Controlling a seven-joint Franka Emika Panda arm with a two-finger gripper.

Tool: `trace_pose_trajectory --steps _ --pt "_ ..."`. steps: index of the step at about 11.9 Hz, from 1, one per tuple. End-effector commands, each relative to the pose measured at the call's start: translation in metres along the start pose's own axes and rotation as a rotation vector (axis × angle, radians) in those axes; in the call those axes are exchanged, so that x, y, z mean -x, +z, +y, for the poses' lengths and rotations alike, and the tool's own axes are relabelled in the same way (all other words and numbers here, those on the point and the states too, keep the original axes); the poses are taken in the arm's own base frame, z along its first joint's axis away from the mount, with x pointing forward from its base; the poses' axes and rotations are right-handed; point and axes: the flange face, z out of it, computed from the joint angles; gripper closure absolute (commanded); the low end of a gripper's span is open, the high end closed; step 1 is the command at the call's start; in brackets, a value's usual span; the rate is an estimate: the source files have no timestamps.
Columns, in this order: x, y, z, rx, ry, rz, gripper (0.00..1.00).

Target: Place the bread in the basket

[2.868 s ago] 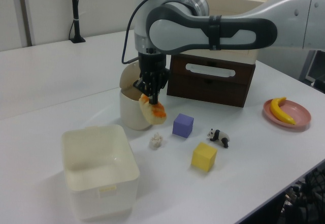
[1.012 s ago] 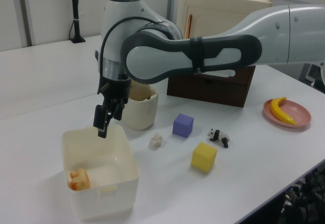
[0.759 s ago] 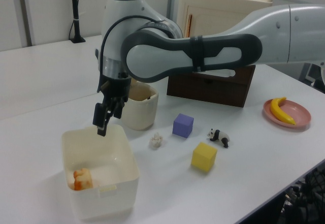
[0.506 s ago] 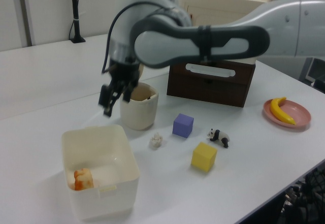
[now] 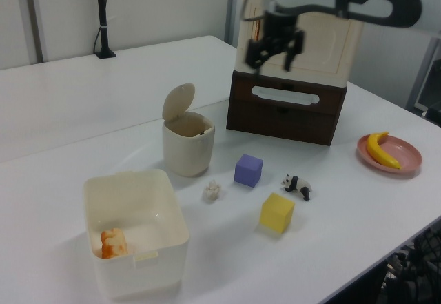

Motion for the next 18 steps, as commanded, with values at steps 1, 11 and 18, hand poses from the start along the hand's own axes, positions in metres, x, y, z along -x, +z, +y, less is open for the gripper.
trace_pose_trajectory --steps 1,11,18 --pt "0.002 0.014 0.059 0.039 0.068 -0.027 0.0" --pt "0.004 0.005 0.021 0.015 0.021 -0.014 0.0" --pt "0.007 0.004 0.0 0.008 -0.018 -0.019 0.0"
